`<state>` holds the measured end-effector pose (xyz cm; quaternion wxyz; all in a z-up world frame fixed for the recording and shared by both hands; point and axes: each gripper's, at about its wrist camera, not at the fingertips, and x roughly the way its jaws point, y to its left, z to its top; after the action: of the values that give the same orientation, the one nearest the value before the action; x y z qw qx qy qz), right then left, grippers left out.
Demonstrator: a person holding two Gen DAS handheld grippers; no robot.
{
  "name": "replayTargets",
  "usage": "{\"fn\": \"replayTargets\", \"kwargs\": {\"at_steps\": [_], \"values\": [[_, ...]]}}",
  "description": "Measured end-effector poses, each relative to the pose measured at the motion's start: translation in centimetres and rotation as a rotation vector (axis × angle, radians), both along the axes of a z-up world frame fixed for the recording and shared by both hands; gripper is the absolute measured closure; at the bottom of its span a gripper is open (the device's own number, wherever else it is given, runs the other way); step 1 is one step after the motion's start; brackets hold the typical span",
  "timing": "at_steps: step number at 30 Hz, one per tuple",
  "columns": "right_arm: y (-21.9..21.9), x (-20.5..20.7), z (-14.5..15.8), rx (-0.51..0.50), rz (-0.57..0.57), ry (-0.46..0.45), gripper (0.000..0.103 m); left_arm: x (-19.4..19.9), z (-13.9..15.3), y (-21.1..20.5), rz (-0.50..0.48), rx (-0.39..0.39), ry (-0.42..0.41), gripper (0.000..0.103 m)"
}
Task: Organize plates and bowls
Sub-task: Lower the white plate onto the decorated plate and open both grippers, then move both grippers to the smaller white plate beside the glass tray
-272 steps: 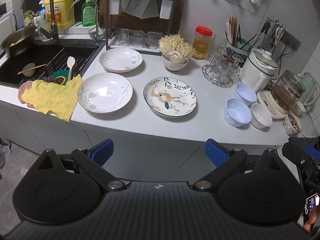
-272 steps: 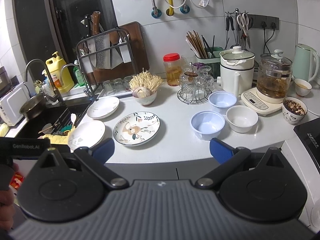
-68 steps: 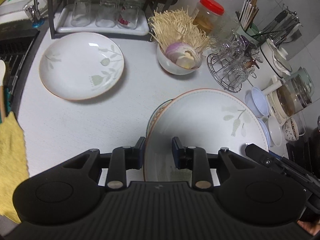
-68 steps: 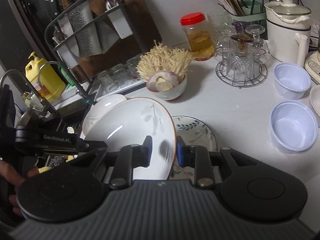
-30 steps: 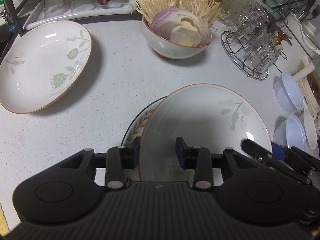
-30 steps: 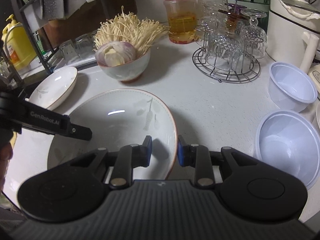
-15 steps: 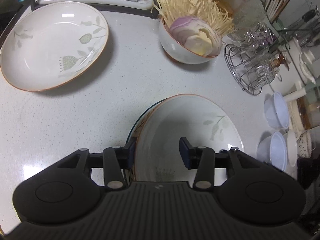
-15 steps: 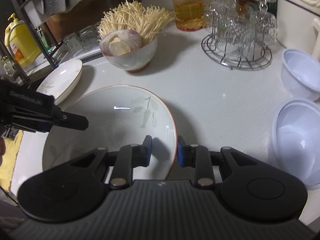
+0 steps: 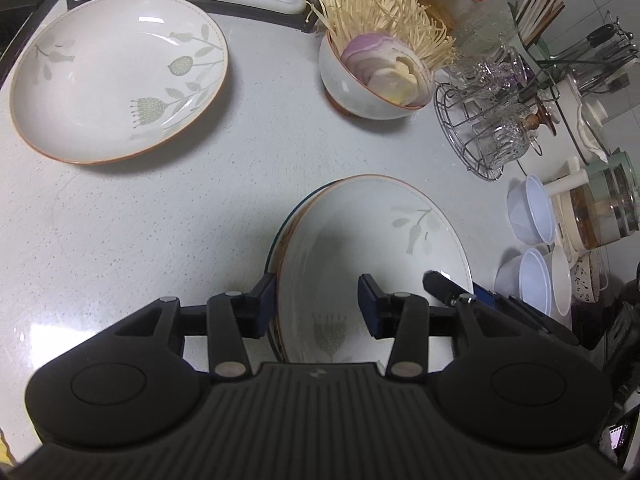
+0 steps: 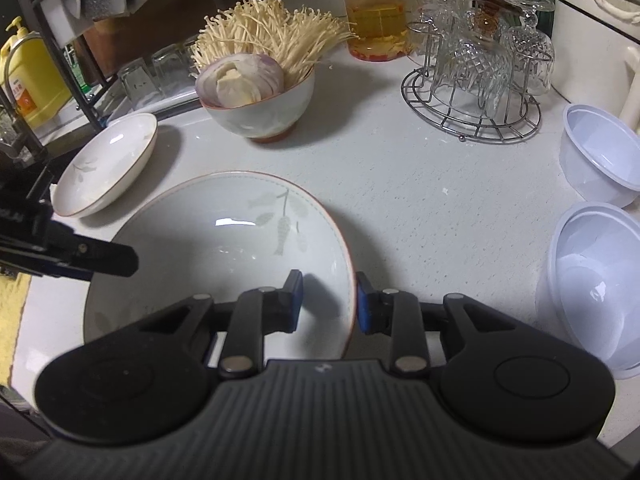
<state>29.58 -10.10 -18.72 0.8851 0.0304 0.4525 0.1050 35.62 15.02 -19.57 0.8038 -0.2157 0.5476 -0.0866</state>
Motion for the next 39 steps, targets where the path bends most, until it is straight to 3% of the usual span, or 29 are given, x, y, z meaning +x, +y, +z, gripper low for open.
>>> {"fn": "replayTargets", "kwargs": {"at_steps": [7, 9, 18, 25, 33, 39], "values": [[-0.2, 0.2, 0.5, 0.009, -0.022, -0.003, 0.072, -1.9, 1.4, 0.5, 0.014, 0.022, -0.074, 0.054], [-0.4, 0.0, 1.3, 0.014, -0.039, -0.016, 0.066, -2.3, 2.2, 0.4, 0.025, 0.028, -0.091, 0.054], [0.4, -1.6, 8.4, 0.061, 0.008, -0.103, 0.064, -4.9, 8.8, -0.3, 0.041, 0.076, -0.177, 0.054], [0.3, -3.3, 13.4, 0.108, 0.043, -0.126, 0.064, -7.3, 13.4, -0.3, 0.073, 0.061, -0.224, 0.054], [-0.5, -5.9, 16.7, 0.158, 0.074, -0.163, 0.064, -11.0, 17.2, -0.5, 0.127, 0.13, -0.307, 0.054], [-0.7, -8.1, 17.9, 0.162, 0.127, -0.183, 0.064, -14.1, 18.4, -0.9, 0.17, 0.177, -0.324, 0.054]]}}
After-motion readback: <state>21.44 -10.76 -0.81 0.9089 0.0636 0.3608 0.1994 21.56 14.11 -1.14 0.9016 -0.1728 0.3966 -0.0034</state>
